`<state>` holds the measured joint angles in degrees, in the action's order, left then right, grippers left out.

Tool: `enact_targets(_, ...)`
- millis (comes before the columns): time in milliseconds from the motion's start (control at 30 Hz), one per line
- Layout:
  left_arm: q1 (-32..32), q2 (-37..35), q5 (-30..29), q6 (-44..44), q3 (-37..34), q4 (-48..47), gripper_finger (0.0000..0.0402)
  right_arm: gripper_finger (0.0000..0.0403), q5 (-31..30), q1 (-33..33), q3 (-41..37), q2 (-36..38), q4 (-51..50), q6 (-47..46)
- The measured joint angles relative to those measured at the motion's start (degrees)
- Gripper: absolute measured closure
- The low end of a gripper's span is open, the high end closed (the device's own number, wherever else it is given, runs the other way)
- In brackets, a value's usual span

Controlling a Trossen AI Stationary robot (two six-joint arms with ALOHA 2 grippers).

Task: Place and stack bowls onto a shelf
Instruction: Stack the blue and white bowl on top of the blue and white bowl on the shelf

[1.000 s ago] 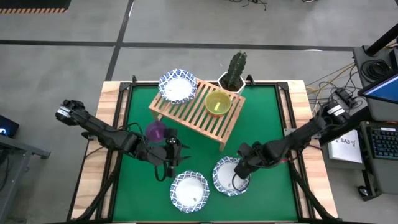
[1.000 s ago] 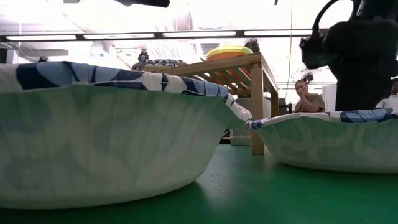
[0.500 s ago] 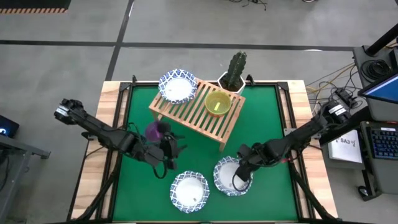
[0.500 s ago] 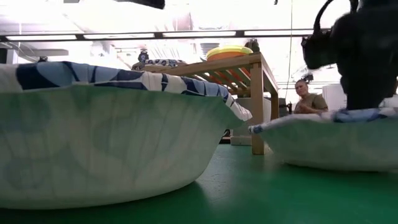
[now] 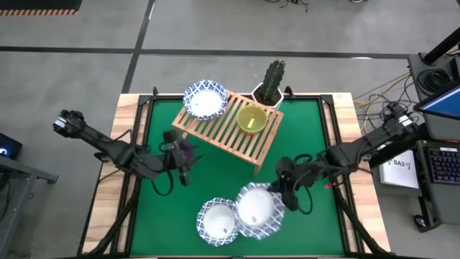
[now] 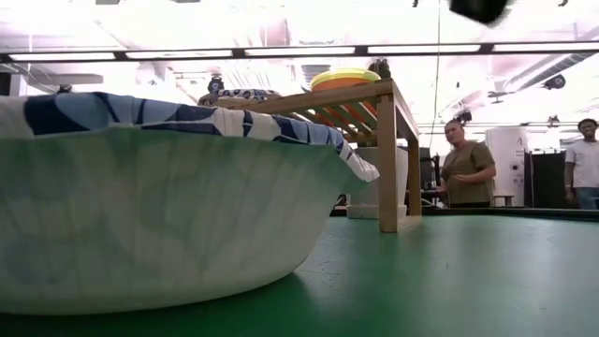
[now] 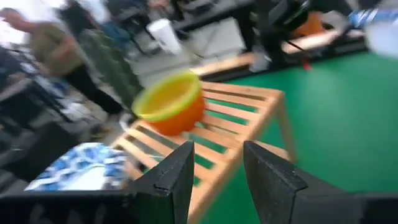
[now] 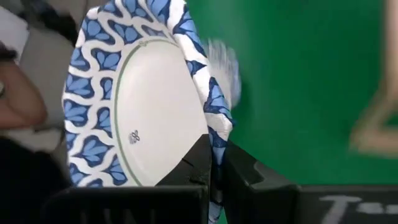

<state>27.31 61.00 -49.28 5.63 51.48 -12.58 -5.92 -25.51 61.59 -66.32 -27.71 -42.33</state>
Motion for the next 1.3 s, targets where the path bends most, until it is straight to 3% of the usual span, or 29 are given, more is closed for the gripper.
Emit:
enact_targets(167, -0.07, -4.79, -13.96, 6.30, -6.64, 12.22, 0.0283, 0.0394, -7.89, 3.38, 9.78, -3.10, 0.11, 14.43)
enact_targets(267, -0.02, -7.71, -17.48, 7.21, -10.18, 16.16, 0.0284, 0.0394, -9.48, 7.06, 15.72, -6.06, -0.26, 21.17)
enact_targets(433, -0.02, -11.92, -17.77, 7.46, -12.72, 16.59, 0.0284, 0.0394, -9.13, 15.53, 25.37, -11.45, -1.89, 26.97)
enact_targets(667, 0.02, -15.01, -17.90, 5.98, -13.43, 15.86, 0.0284, 0.0394, -8.93, 30.29, 37.03, -19.12, -3.59, 27.39)
enact_targets(933, 0.02, -15.92, -17.89, 5.88, -13.79, 14.19, 0.0284, 0.0394, 1.58, 44.30, 48.08, -29.84, -3.75, 25.52)
enact_targets(1067, 0.02, -16.01, -17.87, 5.89, -13.79, 13.24, 0.0284, 0.0394, 4.65, 48.40, 53.69, -35.90, -5.99, 24.26)
enact_targets(1300, 0.02, -16.06, -17.86, 5.88, -13.79, 12.33, 0.0284, 0.0391, 4.90, 50.66, 59.76, -42.71, -10.61, 23.69)
